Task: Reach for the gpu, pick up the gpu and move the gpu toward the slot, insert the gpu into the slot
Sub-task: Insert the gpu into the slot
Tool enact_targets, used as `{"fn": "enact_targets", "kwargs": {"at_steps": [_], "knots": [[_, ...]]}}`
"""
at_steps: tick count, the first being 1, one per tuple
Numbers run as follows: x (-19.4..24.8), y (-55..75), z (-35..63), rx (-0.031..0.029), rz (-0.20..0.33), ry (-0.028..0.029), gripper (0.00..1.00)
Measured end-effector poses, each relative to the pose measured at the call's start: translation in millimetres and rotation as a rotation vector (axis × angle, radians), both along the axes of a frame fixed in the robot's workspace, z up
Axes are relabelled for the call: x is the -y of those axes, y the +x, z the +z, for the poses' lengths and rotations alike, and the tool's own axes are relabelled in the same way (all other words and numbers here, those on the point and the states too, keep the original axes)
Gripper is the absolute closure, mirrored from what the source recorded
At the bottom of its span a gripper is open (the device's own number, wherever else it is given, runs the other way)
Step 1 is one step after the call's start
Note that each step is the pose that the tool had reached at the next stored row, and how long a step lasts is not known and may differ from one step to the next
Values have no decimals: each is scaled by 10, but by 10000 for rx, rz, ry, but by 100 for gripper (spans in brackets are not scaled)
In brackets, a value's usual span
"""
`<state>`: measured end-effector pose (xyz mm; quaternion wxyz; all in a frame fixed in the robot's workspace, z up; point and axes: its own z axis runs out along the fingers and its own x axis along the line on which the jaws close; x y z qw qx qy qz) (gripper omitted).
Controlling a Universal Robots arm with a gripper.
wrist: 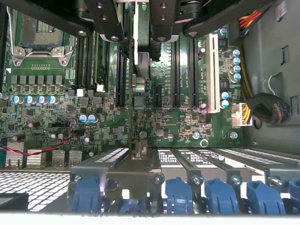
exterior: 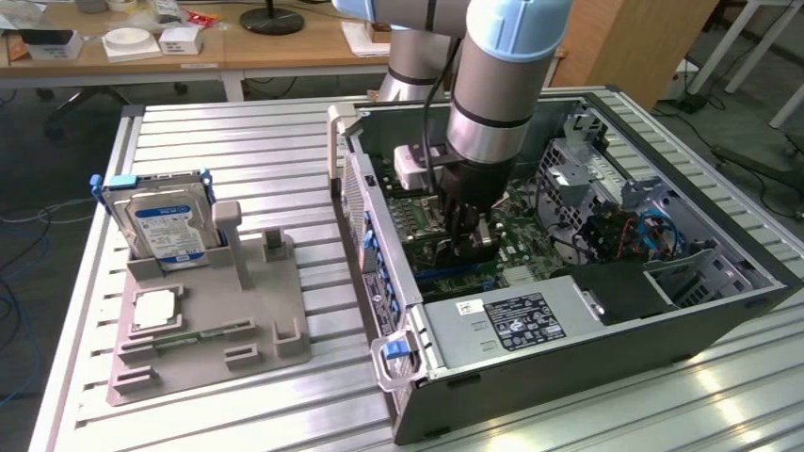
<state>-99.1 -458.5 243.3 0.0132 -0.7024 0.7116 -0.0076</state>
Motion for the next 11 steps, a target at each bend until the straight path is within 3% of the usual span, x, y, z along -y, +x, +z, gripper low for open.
{"fn": "enact_targets", "kwargs": {"at_steps": [11], "knots": [[0,0,-18,-1,0,5,74]]}}
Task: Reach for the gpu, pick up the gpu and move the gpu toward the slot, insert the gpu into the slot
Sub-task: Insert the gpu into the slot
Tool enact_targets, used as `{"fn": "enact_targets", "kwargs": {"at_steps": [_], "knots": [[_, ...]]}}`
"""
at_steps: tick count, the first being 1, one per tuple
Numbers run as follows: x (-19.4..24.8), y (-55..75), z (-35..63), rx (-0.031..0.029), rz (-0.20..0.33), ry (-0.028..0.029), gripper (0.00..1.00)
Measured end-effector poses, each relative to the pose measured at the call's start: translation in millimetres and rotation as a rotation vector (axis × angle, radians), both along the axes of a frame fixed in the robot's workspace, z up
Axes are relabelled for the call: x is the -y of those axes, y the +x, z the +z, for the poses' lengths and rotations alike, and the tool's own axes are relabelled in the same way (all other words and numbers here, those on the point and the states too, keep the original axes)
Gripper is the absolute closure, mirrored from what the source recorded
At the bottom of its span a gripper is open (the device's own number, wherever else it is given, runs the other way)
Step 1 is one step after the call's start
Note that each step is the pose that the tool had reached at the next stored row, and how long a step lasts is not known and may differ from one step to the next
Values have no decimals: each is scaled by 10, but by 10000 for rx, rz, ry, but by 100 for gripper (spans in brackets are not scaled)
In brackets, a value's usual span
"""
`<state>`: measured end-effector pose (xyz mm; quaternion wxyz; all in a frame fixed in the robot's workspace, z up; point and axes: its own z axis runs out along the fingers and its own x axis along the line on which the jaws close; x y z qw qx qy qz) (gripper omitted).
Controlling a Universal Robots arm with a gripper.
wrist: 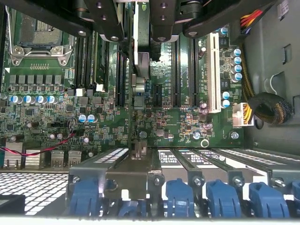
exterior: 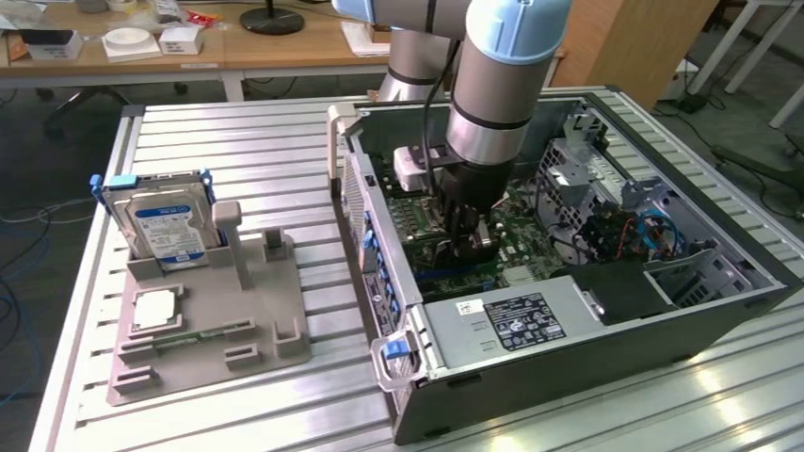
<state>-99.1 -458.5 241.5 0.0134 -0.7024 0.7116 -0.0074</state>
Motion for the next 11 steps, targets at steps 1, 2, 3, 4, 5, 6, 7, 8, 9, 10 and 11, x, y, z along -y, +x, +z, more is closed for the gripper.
{"fn": "enact_targets", "kwargs": {"at_steps": [1,2,3,4,5,6,7,8,9,10,11], "knots": [[0,0,0,0,0,0,74],[0,0,0,1,0,0,74],[0,0,0,0,1,0,74],[0,0,0,0,0,0,74],[0,0,0,0,1,0,74],[0,0,0,0,0,0,74],[0,0,-2,0,0,0,74],[0,0,-6,2,1,3,74],[-1,1,-10,2,0,3,74],[0,0,-11,1,0,0,74],[0,0,-12,0,1,-1,74]]}}
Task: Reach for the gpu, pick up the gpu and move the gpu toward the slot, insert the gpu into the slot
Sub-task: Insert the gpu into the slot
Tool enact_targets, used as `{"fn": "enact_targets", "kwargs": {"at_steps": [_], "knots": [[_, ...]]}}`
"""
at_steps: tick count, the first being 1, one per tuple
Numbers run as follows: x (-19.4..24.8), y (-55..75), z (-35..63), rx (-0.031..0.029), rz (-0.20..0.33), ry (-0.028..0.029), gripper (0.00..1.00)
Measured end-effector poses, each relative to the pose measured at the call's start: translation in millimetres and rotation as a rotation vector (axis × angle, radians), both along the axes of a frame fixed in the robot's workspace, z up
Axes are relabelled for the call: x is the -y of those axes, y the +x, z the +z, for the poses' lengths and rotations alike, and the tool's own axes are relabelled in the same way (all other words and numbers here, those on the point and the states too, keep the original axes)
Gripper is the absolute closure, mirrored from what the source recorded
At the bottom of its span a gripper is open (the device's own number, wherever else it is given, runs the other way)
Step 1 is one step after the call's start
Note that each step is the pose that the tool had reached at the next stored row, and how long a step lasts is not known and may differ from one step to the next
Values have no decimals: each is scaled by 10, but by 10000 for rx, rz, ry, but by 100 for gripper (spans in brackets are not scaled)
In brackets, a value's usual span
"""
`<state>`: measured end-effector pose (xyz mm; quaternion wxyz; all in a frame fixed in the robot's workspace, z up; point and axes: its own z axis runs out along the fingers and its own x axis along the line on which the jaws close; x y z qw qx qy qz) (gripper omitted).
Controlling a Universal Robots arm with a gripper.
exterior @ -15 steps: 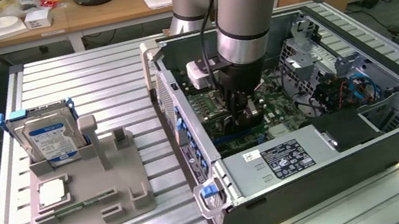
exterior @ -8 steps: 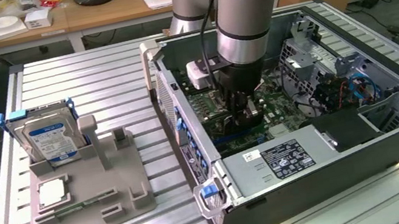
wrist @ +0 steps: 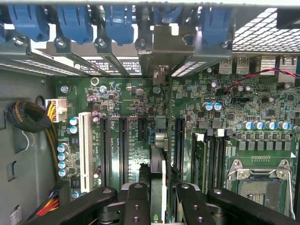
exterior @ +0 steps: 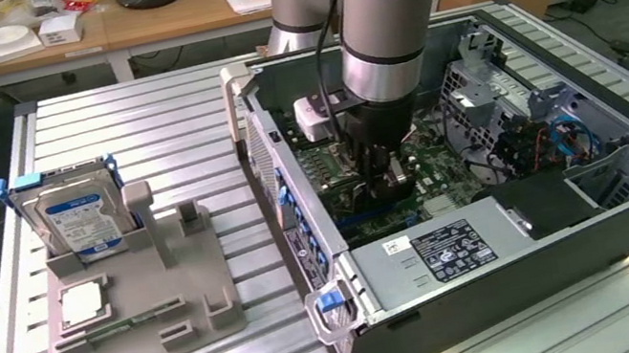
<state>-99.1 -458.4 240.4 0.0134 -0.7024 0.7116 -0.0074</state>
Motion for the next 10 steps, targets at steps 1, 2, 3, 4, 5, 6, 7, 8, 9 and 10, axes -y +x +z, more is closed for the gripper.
{"fn": "enact_targets", "kwargs": {"at_steps": [1,2,3,4,5,6,7,8,9,10], "knots": [[0,0,0,0,-1,-1,74],[0,0,-1,0,0,-1,74],[0,0,-4,1,0,1,74],[0,0,-14,2,-1,2,74],[0,0,-19,0,0,-2,74],[0,0,-21,-1,0,-3,74],[0,0,-21,-1,0,-3,74],[0,-1,-21,-1,0,-2,74],[0,0,-22,0,0,-1,74],[0,0,-23,0,-1,0,74]]}}
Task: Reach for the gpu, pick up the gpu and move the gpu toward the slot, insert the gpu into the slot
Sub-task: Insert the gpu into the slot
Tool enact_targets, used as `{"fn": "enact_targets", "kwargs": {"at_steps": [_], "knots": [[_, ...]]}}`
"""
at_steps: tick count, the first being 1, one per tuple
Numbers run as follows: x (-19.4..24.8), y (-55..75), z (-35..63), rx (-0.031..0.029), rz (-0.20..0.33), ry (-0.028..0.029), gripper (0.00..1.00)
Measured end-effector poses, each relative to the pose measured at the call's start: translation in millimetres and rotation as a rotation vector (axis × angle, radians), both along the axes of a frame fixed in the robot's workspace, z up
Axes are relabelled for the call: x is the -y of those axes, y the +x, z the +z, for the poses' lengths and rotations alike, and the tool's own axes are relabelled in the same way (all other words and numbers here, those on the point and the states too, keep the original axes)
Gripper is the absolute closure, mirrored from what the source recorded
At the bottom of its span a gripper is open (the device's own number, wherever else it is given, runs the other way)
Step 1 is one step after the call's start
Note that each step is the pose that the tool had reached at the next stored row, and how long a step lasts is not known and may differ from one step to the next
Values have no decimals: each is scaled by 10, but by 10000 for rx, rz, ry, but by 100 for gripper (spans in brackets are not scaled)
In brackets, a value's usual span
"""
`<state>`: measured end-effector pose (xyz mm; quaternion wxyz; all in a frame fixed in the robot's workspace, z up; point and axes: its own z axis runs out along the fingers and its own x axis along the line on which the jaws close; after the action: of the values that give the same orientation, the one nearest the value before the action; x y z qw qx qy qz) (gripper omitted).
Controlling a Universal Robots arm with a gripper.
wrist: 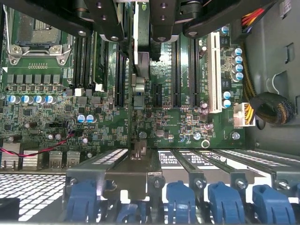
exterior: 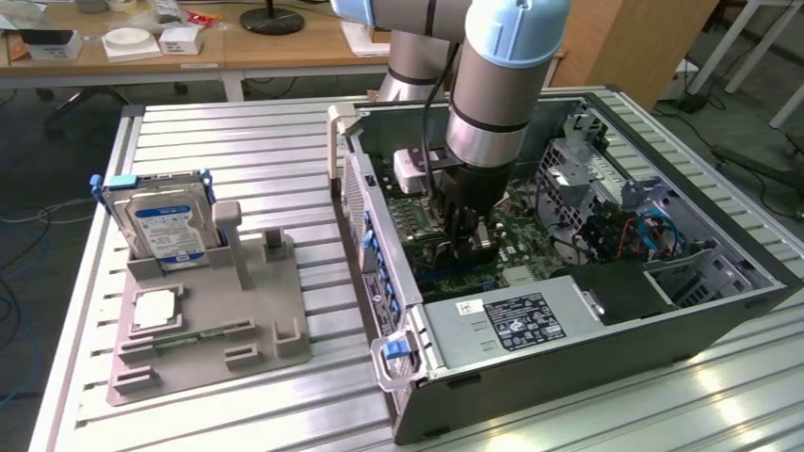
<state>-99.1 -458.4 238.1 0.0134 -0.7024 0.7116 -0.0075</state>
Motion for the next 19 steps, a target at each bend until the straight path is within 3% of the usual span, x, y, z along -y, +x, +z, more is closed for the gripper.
{"fn": "enact_targets", "kwargs": {"at_steps": [19], "knots": [[0,3,19,-1,-1,0,74]]}}
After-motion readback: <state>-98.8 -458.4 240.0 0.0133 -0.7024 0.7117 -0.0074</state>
